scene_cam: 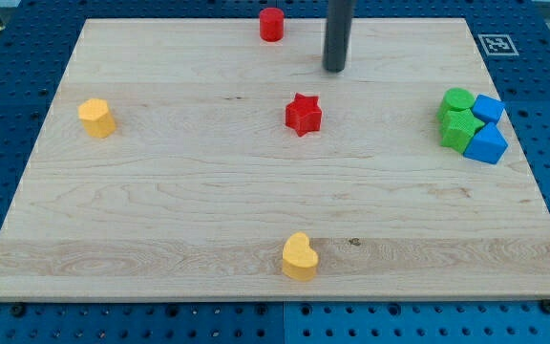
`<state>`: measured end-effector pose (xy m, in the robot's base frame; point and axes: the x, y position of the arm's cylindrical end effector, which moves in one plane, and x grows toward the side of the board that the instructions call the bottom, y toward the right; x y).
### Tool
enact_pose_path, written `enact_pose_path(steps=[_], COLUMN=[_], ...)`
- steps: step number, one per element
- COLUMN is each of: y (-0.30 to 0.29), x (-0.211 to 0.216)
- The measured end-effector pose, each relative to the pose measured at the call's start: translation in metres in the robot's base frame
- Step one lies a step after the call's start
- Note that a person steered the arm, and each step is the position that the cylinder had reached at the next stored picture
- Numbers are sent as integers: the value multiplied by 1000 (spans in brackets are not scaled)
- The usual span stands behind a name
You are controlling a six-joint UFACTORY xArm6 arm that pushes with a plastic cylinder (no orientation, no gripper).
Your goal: Push the red circle towards the red star
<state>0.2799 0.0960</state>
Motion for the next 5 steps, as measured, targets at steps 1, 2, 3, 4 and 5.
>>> enact_pose_path(steps=[1, 2, 3, 4, 5], y=[16, 11, -25, -72, -92], x=[-65, -88, -88, -88, -87])
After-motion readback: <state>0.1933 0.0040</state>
